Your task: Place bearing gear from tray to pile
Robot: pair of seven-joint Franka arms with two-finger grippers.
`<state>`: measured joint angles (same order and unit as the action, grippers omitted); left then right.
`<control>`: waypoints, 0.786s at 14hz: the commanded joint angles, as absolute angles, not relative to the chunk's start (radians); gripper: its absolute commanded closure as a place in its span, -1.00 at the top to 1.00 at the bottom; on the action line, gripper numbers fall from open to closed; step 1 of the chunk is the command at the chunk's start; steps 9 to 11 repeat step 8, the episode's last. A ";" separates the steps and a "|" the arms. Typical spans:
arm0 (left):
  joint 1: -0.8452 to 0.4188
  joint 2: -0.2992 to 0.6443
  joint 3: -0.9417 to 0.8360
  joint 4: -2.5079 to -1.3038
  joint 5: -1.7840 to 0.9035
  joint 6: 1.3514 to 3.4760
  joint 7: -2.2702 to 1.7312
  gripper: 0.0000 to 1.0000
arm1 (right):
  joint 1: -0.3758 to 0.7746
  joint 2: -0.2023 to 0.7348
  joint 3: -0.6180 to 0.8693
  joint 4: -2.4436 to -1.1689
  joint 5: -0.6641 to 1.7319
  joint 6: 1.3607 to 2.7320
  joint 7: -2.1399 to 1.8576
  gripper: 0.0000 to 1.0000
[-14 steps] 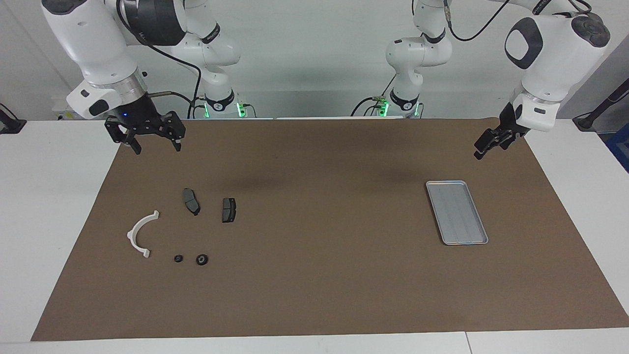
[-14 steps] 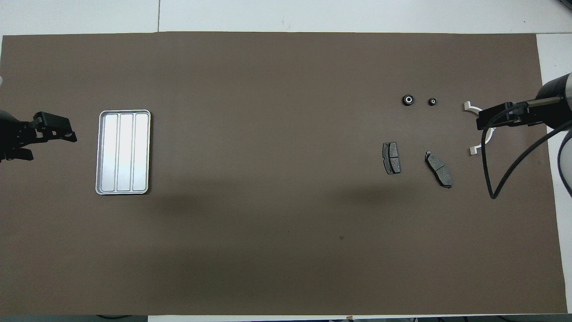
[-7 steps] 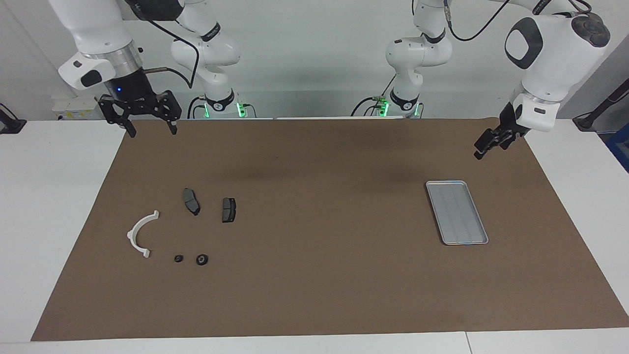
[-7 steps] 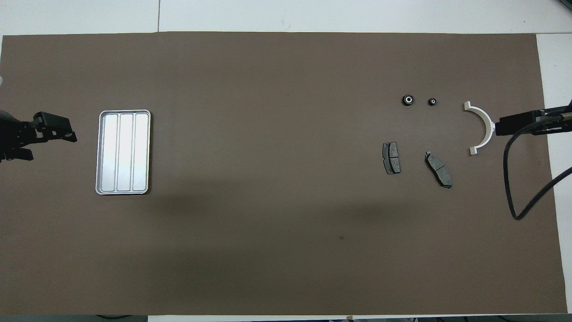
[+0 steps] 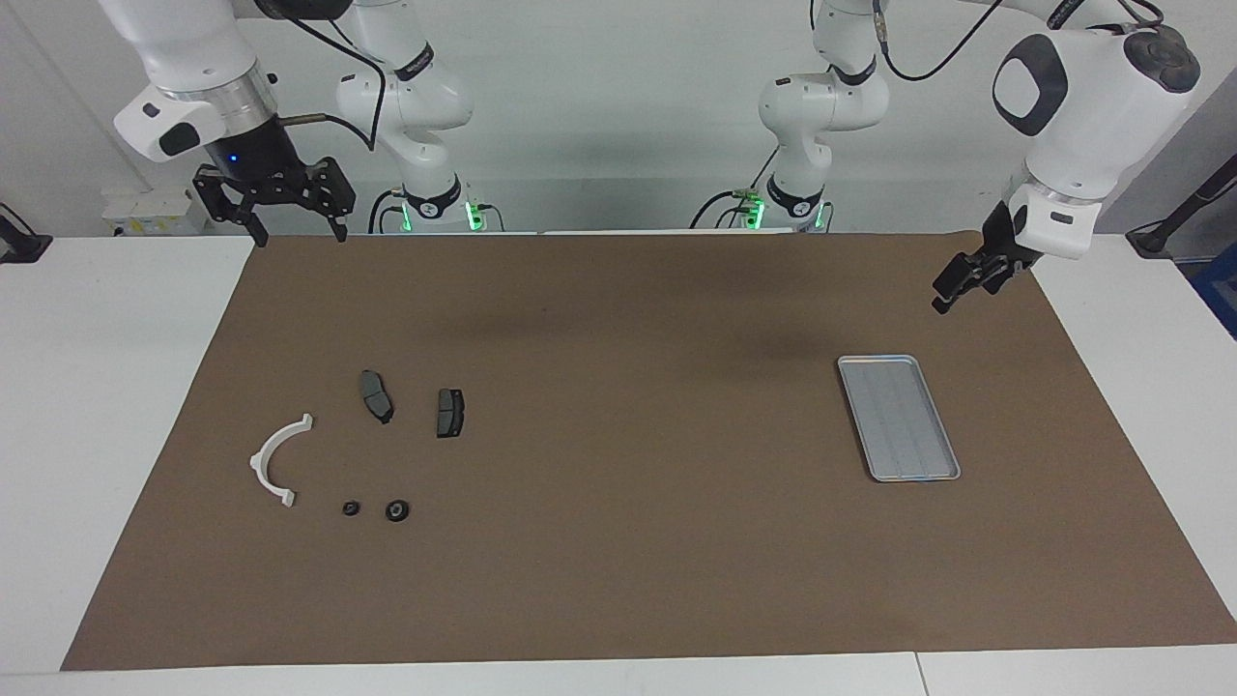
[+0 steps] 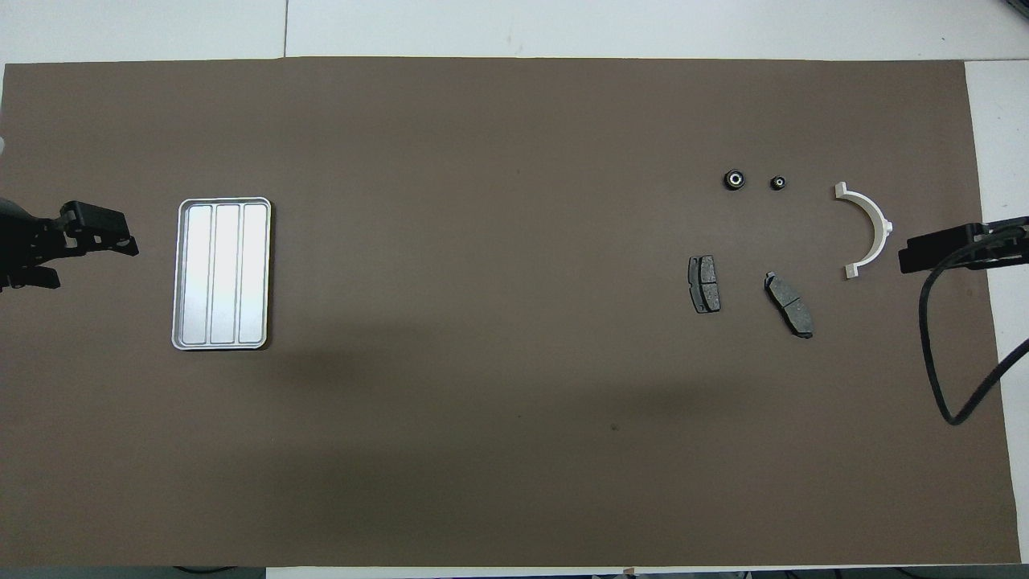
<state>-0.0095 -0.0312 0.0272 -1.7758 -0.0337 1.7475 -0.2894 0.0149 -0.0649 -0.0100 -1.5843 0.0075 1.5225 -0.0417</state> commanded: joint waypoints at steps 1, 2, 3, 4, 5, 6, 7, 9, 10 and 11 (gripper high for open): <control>-0.018 -0.041 0.037 -1.779 -0.046 1.747 -0.282 1.00 | 0.011 -0.060 -0.006 -1.572 -0.009 1.496 -0.055 1.00; -0.018 -0.043 0.037 -1.779 -0.046 1.747 -0.282 1.00 | 0.011 -0.060 -0.006 -1.572 -0.009 1.496 -0.055 1.00; -0.018 -0.041 0.037 -1.779 -0.046 1.747 -0.282 1.00 | 0.012 -0.060 -0.006 -1.572 -0.009 1.496 -0.055 1.00; -0.018 -0.043 0.037 -1.779 -0.046 1.747 -0.282 1.00 | 0.012 -0.060 -0.006 -1.572 -0.009 1.496 -0.055 1.00; -0.018 -0.043 0.037 -1.779 -0.046 1.747 -0.282 1.00 | 0.012 -0.060 -0.006 -1.572 -0.011 1.496 -0.055 1.00; -0.018 -0.043 0.037 -1.779 -0.046 1.747 -0.282 1.00 | 0.014 -0.060 -0.006 -1.572 -0.015 1.496 -0.055 1.00; -0.018 -0.043 0.037 -1.779 -0.046 1.747 -0.282 1.00 | 0.014 -0.058 -0.006 -1.572 -0.018 1.499 -0.055 1.00; -0.018 -0.043 0.037 -1.779 -0.046 1.747 -0.281 1.00 | 0.015 -0.058 -0.006 -1.572 -0.023 1.500 -0.055 1.00; -0.018 -0.043 0.037 -1.779 -0.046 1.747 -0.281 1.00 | 0.015 -0.058 -0.006 -1.572 -0.023 1.500 -0.055 1.00; -0.018 -0.043 0.037 -1.779 -0.046 1.747 -0.281 1.00 | 0.015 -0.058 -0.006 -1.572 -0.023 1.500 -0.055 1.00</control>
